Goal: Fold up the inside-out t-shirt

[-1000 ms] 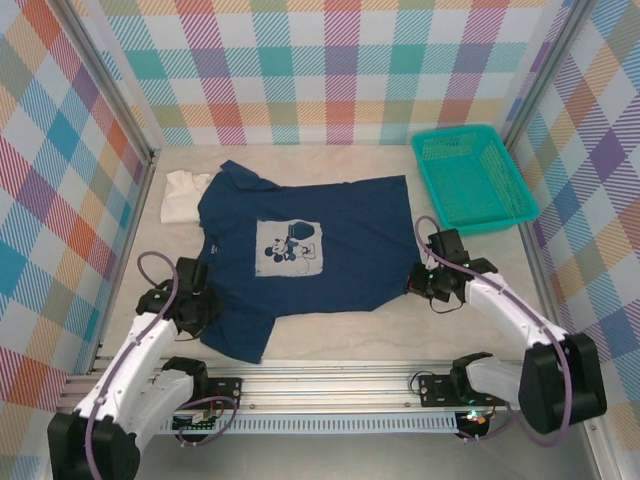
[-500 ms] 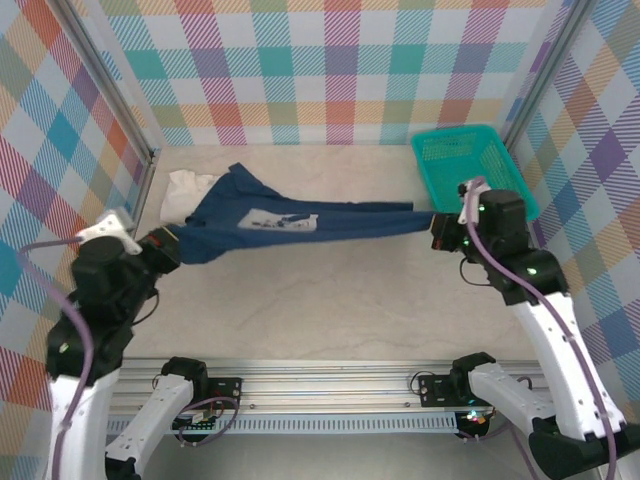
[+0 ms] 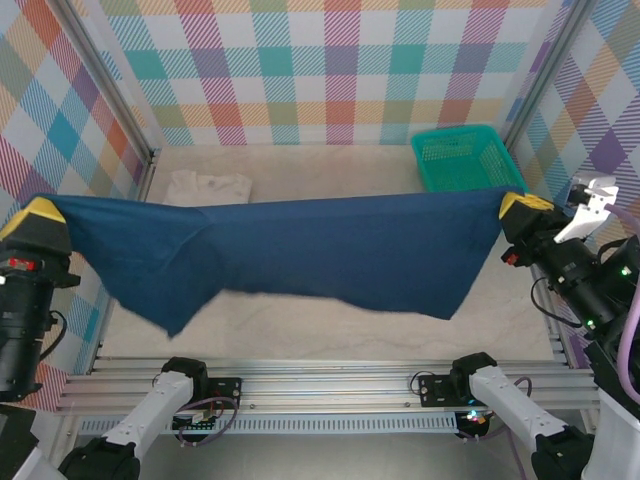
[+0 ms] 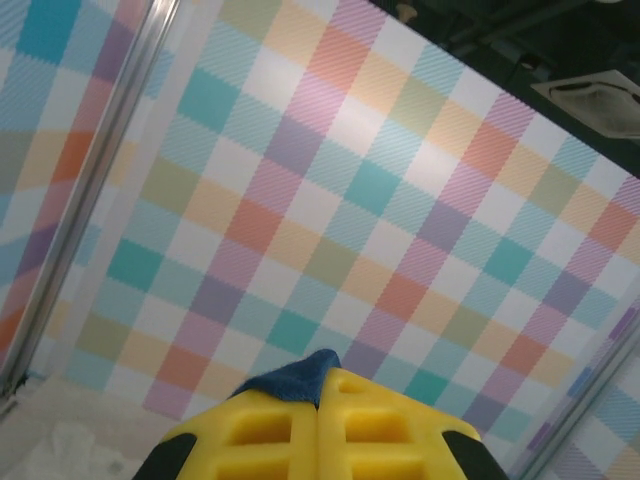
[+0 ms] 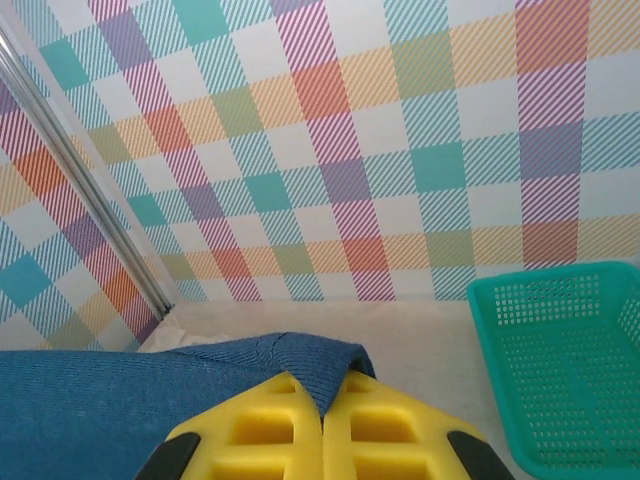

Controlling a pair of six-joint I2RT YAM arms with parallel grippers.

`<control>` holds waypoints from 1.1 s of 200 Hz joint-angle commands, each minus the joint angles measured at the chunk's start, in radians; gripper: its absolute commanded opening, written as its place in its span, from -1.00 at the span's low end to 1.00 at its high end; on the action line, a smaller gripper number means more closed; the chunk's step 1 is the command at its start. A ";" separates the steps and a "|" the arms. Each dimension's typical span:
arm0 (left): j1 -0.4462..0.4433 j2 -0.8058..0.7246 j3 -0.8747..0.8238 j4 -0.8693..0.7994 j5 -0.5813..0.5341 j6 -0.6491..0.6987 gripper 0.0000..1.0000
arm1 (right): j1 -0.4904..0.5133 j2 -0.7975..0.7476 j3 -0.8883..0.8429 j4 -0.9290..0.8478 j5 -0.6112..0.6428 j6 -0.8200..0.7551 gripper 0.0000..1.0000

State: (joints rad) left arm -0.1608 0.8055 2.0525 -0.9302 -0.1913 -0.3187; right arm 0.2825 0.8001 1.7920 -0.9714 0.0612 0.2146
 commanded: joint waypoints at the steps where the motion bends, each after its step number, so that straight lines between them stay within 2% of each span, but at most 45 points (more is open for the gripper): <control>1: 0.007 0.126 0.029 0.025 -0.112 0.074 -1.00 | 0.000 0.046 0.021 0.001 0.082 -0.044 -1.00; 32: 0.007 0.327 -0.005 0.099 -0.147 0.105 -1.00 | 0.000 0.145 -0.061 0.128 0.116 -0.063 -1.00; 60: 0.016 0.547 -0.070 0.219 -0.160 0.133 -1.00 | 0.000 0.323 -0.154 0.307 0.170 -0.097 -0.99; 87: 0.061 0.841 -0.108 0.316 -0.148 0.110 -0.99 | -0.004 0.630 -0.210 0.535 0.212 -0.097 -0.91; 97: 0.080 0.986 -0.084 0.351 -0.132 0.092 -0.90 | -0.006 0.792 -0.172 0.590 0.226 -0.094 -0.91; 113: 0.105 1.285 0.147 0.292 -0.079 0.052 -0.65 | -0.014 1.087 0.009 0.606 0.281 -0.092 -0.73; 124: 0.114 1.517 0.433 0.160 -0.034 0.037 -0.46 | -0.023 1.299 0.238 0.503 0.315 -0.082 -0.65; 136: 0.118 1.756 0.831 0.021 0.014 0.015 -0.18 | -0.023 1.471 0.468 0.387 0.307 -0.093 -0.55; 145: 0.121 1.877 1.049 -0.031 0.041 -0.005 -0.06 | -0.019 1.555 0.597 0.318 0.293 -0.104 -0.43; 155: 0.121 1.908 1.111 -0.049 0.064 -0.023 0.11 | -0.012 1.590 0.667 0.259 0.268 -0.125 -0.31; 164: 0.121 1.868 1.051 -0.063 0.064 -0.040 0.15 | -0.001 1.576 0.660 0.228 0.255 -0.137 -0.25; 171: 0.121 1.816 0.940 -0.062 0.076 -0.048 0.17 | 0.008 1.540 0.606 0.225 0.239 -0.144 -0.22; 187: 0.117 1.612 0.549 0.036 0.122 -0.065 0.18 | 0.029 1.408 0.394 0.276 0.189 -0.134 -0.16; 206: 0.113 1.316 0.043 0.273 0.159 -0.116 0.20 | 0.050 1.242 0.092 0.346 -0.001 -0.059 -0.04; 220: 0.112 1.144 -0.225 0.405 0.196 -0.175 0.22 | 0.055 1.166 -0.086 0.391 -0.150 0.015 -0.02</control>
State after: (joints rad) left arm -0.0444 2.3096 2.1563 -0.7715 -0.0776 -0.3897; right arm 0.3126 2.1319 1.9045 -0.6453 0.1734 0.1234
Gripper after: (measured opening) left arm 0.604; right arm 0.484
